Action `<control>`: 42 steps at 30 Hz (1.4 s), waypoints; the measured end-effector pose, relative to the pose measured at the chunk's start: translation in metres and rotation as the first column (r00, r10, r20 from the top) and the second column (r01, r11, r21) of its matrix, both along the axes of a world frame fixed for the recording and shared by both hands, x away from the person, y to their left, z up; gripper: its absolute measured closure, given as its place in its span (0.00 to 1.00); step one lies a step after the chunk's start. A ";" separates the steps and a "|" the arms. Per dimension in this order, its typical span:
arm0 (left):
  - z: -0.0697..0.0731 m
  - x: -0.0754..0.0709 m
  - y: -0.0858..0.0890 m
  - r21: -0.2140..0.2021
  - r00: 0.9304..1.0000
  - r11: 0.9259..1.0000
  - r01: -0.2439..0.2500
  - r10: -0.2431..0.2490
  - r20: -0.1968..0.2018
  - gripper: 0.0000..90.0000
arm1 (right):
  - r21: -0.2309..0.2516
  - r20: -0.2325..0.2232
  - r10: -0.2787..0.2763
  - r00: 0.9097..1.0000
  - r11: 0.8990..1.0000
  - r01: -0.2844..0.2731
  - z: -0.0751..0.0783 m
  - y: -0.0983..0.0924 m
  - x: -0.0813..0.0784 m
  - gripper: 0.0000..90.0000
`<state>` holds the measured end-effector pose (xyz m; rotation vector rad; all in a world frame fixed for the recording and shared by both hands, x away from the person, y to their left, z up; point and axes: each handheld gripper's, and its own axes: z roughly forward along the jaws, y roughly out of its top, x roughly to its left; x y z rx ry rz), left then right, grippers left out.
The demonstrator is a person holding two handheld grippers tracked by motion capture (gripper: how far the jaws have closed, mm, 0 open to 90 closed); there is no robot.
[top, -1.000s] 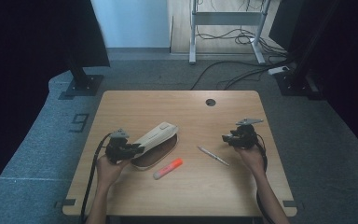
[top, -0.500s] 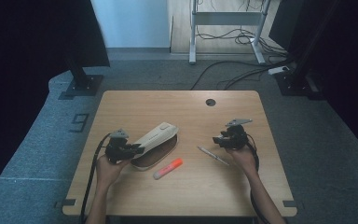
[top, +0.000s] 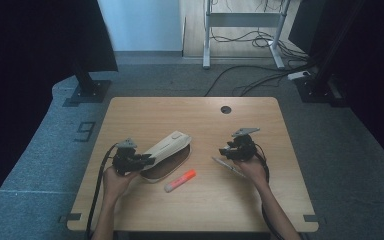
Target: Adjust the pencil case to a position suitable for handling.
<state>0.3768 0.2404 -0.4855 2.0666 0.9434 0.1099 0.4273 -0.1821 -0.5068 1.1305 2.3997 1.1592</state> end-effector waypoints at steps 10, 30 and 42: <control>0.000 0.000 0.001 -0.012 1.000 1.000 -0.008 0.008 0.002 0.80 | 0.004 0.002 0.042 0.999 0.999 -0.042 0.002 0.024 0.001 0.51; 0.006 -0.001 0.003 -0.041 0.999 0.999 -0.033 0.033 0.015 0.83 | 0.027 -0.003 0.108 0.994 0.994 -0.107 0.003 0.062 0.003 0.51; 0.005 -0.001 0.002 -0.034 0.999 0.999 -0.029 0.030 0.012 0.83 | 0.003 0.006 0.154 0.988 0.988 -0.155 -0.002 0.091 0.004 0.51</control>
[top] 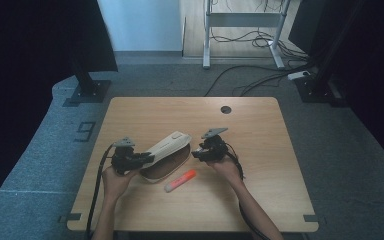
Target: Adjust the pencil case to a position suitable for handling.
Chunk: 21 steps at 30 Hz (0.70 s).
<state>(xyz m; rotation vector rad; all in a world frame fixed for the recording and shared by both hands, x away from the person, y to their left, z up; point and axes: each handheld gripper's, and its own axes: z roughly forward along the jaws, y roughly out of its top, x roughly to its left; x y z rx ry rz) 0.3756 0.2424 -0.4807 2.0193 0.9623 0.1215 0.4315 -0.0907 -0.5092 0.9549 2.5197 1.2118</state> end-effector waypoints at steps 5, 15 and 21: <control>0.000 0.000 -0.001 0.004 1.000 1.000 0.004 -0.004 0.000 0.83 | -0.004 -0.009 0.011 1.000 1.000 -0.011 -0.004 0.010 0.003 0.51; 0.000 -0.001 -0.003 0.007 1.000 1.000 0.009 -0.009 -0.002 0.83 | -0.017 -0.018 0.015 1.000 1.000 -0.015 -0.014 0.028 0.013 0.51; 0.000 -0.001 -0.006 0.010 1.000 1.000 0.016 -0.016 -0.001 0.83 | -0.024 -0.013 0.017 1.000 1.000 -0.017 -0.019 0.038 0.018 0.51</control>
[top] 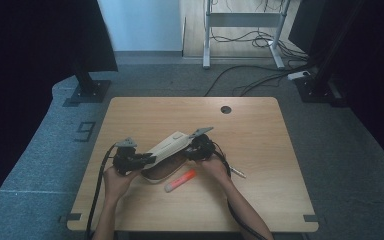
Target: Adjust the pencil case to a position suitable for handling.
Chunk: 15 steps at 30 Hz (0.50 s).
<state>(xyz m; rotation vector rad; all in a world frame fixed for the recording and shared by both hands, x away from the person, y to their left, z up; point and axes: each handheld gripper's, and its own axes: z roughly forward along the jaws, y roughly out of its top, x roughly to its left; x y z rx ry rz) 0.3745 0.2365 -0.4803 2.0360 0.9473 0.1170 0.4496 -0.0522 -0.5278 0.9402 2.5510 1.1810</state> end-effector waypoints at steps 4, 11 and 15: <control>0.000 0.000 -0.001 0.000 1.000 1.000 0.008 -0.008 -0.003 0.83 | -0.005 0.007 -0.008 1.000 1.000 0.008 -0.001 0.006 0.002 0.51; 0.001 -0.001 -0.004 -0.001 1.000 1.000 0.022 -0.022 -0.001 0.83 | -0.013 0.012 -0.020 1.000 1.000 0.020 -0.004 0.015 0.007 0.51; 0.002 -0.001 -0.005 0.000 1.000 1.000 0.025 -0.025 -0.001 0.83 | -0.016 0.014 -0.032 0.999 0.999 0.032 -0.006 0.017 0.010 0.51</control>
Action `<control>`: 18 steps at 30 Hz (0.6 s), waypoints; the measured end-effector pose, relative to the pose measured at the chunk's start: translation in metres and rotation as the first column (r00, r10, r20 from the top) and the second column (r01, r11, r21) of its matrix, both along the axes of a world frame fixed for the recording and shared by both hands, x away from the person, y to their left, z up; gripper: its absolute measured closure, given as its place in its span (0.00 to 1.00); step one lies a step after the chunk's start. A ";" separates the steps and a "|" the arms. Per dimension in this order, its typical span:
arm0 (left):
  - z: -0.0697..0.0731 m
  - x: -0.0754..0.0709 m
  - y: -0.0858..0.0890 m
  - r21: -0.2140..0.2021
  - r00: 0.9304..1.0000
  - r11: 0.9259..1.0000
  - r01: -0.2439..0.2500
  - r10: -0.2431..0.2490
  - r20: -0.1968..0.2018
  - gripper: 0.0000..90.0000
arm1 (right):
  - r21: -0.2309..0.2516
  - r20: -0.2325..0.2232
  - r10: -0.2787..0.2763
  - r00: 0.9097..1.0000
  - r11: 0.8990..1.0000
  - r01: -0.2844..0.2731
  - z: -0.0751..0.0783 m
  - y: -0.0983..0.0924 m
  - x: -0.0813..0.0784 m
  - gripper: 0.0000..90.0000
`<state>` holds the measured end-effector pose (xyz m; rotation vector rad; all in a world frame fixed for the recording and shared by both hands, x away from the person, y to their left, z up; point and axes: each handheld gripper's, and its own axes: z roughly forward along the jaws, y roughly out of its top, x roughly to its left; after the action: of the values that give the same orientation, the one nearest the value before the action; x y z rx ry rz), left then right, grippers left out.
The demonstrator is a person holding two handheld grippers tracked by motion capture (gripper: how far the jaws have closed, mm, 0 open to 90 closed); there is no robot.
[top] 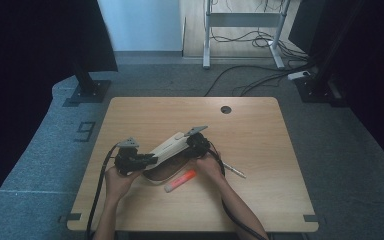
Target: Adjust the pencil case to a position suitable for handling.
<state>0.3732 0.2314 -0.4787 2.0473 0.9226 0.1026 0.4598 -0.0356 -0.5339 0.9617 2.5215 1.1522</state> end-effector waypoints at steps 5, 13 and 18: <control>-0.001 0.000 -0.001 0.003 1.000 1.000 0.007 -0.007 0.000 0.83 | -0.012 0.010 0.003 1.000 1.000 -0.003 -0.004 0.003 0.003 0.51; -0.001 0.001 -0.001 0.010 1.000 1.000 0.001 -0.001 -0.001 0.83 | -0.003 -0.028 0.039 0.999 0.999 -0.039 -0.002 0.006 0.003 0.30; -0.001 0.000 -0.002 0.027 1.000 1.000 -0.012 0.012 0.006 0.83 | -0.030 -0.017 0.045 0.999 0.999 -0.045 0.002 0.004 -0.003 0.25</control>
<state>0.3731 0.2293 -0.4796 2.0658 0.9349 0.1284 0.4567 -0.0315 -0.5322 0.9149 2.5782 1.1197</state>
